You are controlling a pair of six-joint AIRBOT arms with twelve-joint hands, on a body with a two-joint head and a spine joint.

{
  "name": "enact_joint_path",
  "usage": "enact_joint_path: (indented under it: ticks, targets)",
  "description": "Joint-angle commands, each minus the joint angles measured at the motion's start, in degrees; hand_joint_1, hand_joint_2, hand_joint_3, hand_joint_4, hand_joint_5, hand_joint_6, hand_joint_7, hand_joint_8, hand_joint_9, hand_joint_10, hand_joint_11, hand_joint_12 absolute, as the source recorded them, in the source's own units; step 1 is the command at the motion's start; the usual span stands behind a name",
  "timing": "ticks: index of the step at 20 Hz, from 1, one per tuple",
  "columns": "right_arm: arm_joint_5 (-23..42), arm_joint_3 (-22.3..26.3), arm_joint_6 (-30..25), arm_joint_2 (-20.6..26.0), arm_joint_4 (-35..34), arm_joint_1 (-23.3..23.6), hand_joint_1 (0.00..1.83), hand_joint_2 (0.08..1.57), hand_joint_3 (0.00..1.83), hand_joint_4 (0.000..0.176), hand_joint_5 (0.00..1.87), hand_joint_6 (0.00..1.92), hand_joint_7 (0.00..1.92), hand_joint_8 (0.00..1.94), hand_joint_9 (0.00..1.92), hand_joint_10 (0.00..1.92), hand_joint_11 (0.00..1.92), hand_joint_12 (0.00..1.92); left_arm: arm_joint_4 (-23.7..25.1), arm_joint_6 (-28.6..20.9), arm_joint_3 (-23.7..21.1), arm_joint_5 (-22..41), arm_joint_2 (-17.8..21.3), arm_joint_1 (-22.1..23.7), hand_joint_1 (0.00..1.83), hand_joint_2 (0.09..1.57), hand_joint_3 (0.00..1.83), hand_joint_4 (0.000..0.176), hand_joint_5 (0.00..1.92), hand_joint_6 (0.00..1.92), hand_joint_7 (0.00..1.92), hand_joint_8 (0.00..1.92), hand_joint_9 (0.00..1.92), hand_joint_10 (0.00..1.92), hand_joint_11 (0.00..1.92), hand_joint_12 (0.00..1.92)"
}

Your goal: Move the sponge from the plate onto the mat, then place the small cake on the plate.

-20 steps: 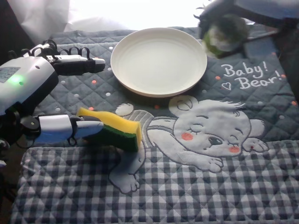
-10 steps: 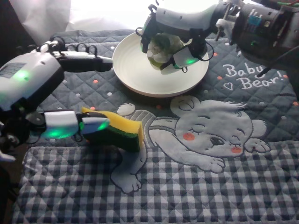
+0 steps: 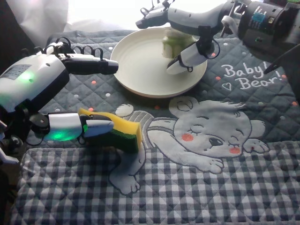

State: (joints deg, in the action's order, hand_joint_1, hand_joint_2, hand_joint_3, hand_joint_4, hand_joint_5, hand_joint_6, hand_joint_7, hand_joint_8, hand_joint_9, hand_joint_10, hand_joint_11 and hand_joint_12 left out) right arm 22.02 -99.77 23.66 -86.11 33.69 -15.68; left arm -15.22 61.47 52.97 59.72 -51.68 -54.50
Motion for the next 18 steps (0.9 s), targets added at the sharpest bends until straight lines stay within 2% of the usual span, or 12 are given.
enact_joint_path:
  ticks: [1, 4, 6, 9, 10, 11, 12, 14, 15, 16, 17, 18]
  targets:
    - [5.16, 0.13, 0.12, 1.14, -1.61, 0.40, 0.99, 0.89, 0.00, 0.011, 0.36, 0.00, 0.34, 0.00, 0.43, 0.03, 0.01, 1.47, 0.49, -0.45, 0.26, 7.28, -0.09, 0.33, 0.88, 0.91, 0.00, 0.000, 0.64, 0.00, 0.62, 0.01, 0.58, 0.05, 0.10, 1.36]
    - [7.24, 2.73, 0.12, 4.77, -1.62, 0.27, 1.00, 0.89, 0.00, 0.057, 0.37, 0.00, 0.31, 0.00, 0.47, 0.03, 0.15, 1.36, 0.26, -0.65, 0.22, 7.67, -0.07, 0.11, 0.89, 0.92, 0.00, 0.000, 0.62, 0.00, 0.63, 0.00, 0.59, 0.04, 0.04, 1.31]
    - [9.51, 4.90, 0.12, 7.87, -1.69, 0.18, 0.96, 0.89, 0.00, 0.055, 0.37, 0.00, 0.29, 0.00, 0.51, 0.04, 0.23, 1.35, -0.06, -0.77, 0.12, 8.13, 0.00, -0.20, 0.87, 0.91, 0.00, 0.000, 0.62, 0.00, 0.63, 0.00, 0.59, 0.03, 0.03, 1.38]
    - [14.29, 8.60, 0.11, 13.83, -3.48, 0.18, 0.95, 0.89, 0.00, 0.053, 0.31, 0.00, 0.24, 0.00, 0.38, 0.01, 0.03, 1.31, -0.60, -1.33, -0.24, 9.49, 0.58, -0.99, 0.85, 0.92, 0.00, 0.000, 0.63, 0.00, 0.64, 0.00, 0.60, 0.03, 0.08, 1.35]
    - [15.31, 9.62, 0.11, 15.36, -3.49, 0.18, 0.92, 0.89, 0.00, 0.064, 0.30, 0.00, 0.27, 0.01, 0.36, 0.00, 0.00, 1.25, -0.64, -1.40, -0.40, 9.95, 0.95, -1.17, 0.83, 0.92, 0.00, 0.000, 0.60, 0.00, 0.62, 0.00, 0.59, 0.03, 0.07, 1.35]
    - [16.89, 11.65, 0.11, 18.48, -3.46, 0.18, 0.85, 0.89, 0.00, 0.090, 0.29, 0.00, 0.29, 0.01, 0.36, 0.00, 0.00, 1.26, -0.64, -1.44, -0.68, 10.51, 1.64, -1.40, 0.82, 0.92, 0.00, 0.000, 0.59, 0.00, 0.59, 0.00, 0.57, 0.02, 0.06, 1.33]
    - [18.40, 13.76, 0.11, 21.66, -3.47, 0.18, 0.81, 0.89, 0.00, 0.095, 0.28, 0.00, 0.29, 0.01, 0.35, 0.00, 0.00, 1.24, -0.45, -1.44, -0.93, 11.03, 2.25, -1.54, 0.84, 0.91, 0.00, 0.000, 0.59, 0.00, 0.59, 0.00, 0.56, 0.01, 0.07, 1.31]
    - [22.04, 18.14, 0.11, 28.05, -4.04, -0.49, 0.77, 0.87, 0.00, 0.107, 0.28, 0.00, 0.30, 0.00, 0.29, 0.01, 0.00, 1.07, -0.18, -1.44, -1.77, 12.80, 3.85, -2.30, 0.84, 0.92, 0.00, 0.000, 0.59, 0.00, 0.56, 0.00, 0.55, 0.00, 0.07, 1.34]
    - [24.10, 19.96, 0.12, 30.76, -5.12, -1.36, 0.72, 0.89, 0.00, 0.092, 0.25, 0.00, 0.30, 0.00, 0.26, 0.01, 0.00, 0.91, -0.17, -1.44, -2.31, 14.14, 4.81, -2.96, 0.85, 0.91, 0.00, 0.000, 0.59, 0.00, 0.57, 0.00, 0.57, 0.01, 0.10, 1.33]
    - [26.67, 22.04, 0.28, 33.85, -6.97, -3.20, 0.71, 0.89, 0.00, 0.098, 0.23, 0.00, 0.27, 0.00, 0.26, 0.01, 0.00, 0.93, -0.17, -1.68, -3.09, 15.92, 6.04, -3.96, 0.84, 0.91, 0.00, 0.000, 0.59, 0.00, 0.57, 0.00, 0.57, 0.01, 0.11, 1.33]
    - [29.83, 23.92, 1.80, 36.41, -10.15, -5.91, 0.72, 0.91, 0.00, 0.124, 0.21, 0.00, 0.24, 0.00, 0.22, 0.00, 0.00, 0.86, -0.13, -2.27, -3.63, 17.37, 7.10, -4.84, 0.81, 0.92, 0.00, 0.000, 0.57, 0.00, 0.56, 0.00, 0.57, 0.01, 0.06, 1.37]
    - [33.32, 26.00, 4.16, 38.45, -14.10, -9.03, 0.75, 0.91, 0.00, 0.134, 0.22, 0.01, 0.21, 0.00, 0.15, 0.00, 0.00, 0.62, -0.05, -2.99, -4.05, 18.99, 7.99, -5.73, 0.89, 0.90, 0.00, 0.000, 0.58, 0.01, 0.59, 0.01, 0.61, 0.04, 0.07, 1.49]
